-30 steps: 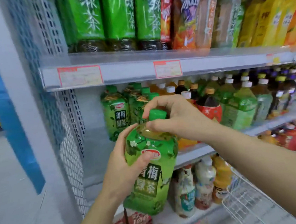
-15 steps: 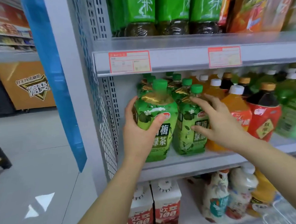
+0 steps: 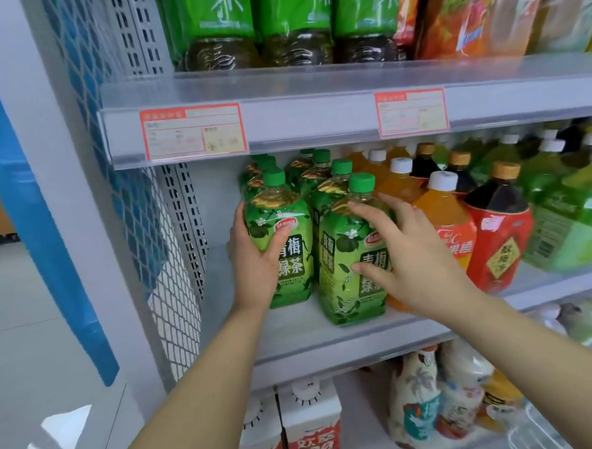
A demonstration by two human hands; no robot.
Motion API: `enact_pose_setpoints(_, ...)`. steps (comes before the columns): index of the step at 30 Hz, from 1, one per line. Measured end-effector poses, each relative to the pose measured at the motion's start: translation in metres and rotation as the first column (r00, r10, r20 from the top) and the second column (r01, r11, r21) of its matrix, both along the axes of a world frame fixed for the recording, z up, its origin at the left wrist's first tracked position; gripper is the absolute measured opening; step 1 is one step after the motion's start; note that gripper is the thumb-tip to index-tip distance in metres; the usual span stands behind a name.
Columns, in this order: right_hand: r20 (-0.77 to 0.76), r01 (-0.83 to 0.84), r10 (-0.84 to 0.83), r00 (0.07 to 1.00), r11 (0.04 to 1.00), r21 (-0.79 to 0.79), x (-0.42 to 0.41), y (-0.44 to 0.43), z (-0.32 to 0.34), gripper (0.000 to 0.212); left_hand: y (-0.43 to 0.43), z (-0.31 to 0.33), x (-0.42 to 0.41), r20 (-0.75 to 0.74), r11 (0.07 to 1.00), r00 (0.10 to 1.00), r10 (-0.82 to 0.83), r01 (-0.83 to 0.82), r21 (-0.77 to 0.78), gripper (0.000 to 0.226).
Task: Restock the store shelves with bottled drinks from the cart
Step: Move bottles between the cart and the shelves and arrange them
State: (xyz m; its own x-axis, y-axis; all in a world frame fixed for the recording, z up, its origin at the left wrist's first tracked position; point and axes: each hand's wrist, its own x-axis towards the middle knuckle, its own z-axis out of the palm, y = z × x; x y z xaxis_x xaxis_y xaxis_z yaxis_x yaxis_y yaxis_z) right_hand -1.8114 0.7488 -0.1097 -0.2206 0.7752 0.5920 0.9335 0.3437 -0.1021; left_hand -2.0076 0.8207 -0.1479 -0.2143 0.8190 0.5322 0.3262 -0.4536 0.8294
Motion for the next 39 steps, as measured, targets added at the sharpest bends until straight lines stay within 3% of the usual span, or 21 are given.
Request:
enact_pose_setpoints(7,0.086,0.027,-0.031,0.996,0.999,0.046,0.002,-0.001,-0.004,0.082,-0.008,0.012,0.006,-0.083,0.983,0.993,0.080,-0.092,-0.160,0.090)
enact_pose_setpoints(9,0.054,-0.038,0.038,0.998,0.999,-0.003,0.009,-0.007,-0.004,0.078,-0.028,0.014,0.013,-0.037,0.983,0.983,0.182,-0.181,0.013,0.075)
enact_pose_setpoints(11,0.052,-0.106,0.106,0.993,0.994,0.009,0.026,-0.020,-0.003,0.066,-0.055,0.014,0.030,0.020,0.934,0.978,0.210,-0.207,0.293,0.048)
enact_pose_setpoints(13,0.091,-0.140,0.135,0.987,0.989,0.048,0.055,-0.040,-0.002,0.048,-0.080,0.007,0.056,-0.053,0.849,0.984,0.171,-0.120,0.515,0.034)
enact_pose_setpoints(15,0.090,-0.127,0.125,0.988,0.992,0.018,0.086,-0.063,-0.003,0.031,-0.096,-0.005,0.085,-0.175,0.800,0.981,0.085,0.038,0.599,0.027)
enact_pose_setpoints(19,0.138,0.122,-0.093,0.986,0.969,-0.214,0.158,-0.119,-0.009,0.020,-0.116,-0.034,0.150,-0.372,0.805,0.911,-0.179,0.353,0.477,0.019)
enact_pose_setpoints(23,0.294,0.454,-0.357,0.887,0.794,-0.404,0.230,-0.177,-0.023,0.023,-0.133,-0.064,0.217,-0.499,0.742,0.758,-0.420,0.604,0.291,0.019)
enact_pose_setpoints(29,0.495,0.705,-0.516,0.699,0.383,-0.597,0.295,-0.247,-0.041,0.041,-0.154,-0.097,0.284,-0.514,0.580,0.510,-0.689,0.814,0.031,0.025)
enact_pose_setpoints(35,0.520,0.652,-0.590,0.618,0.014,-0.758,0.335,-0.280,-0.075,0.065,-0.155,-0.116,0.292,-0.603,0.578,0.433,-0.670,0.814,-0.057,0.039)
enact_pose_setpoints(37,0.468,0.590,-0.658,0.590,-0.045,-0.807,0.342,-0.281,-0.082,0.064,-0.155,-0.117,0.292,-0.594,0.587,0.437,-0.675,0.806,-0.075,0.041)
enact_pose_setpoints(39,0.376,0.528,-0.734,0.565,-0.029,-0.849,0.345,-0.281,-0.092,0.058,-0.156,-0.119,0.291,-0.601,0.590,0.436,-0.670,0.804,-0.076,0.040)
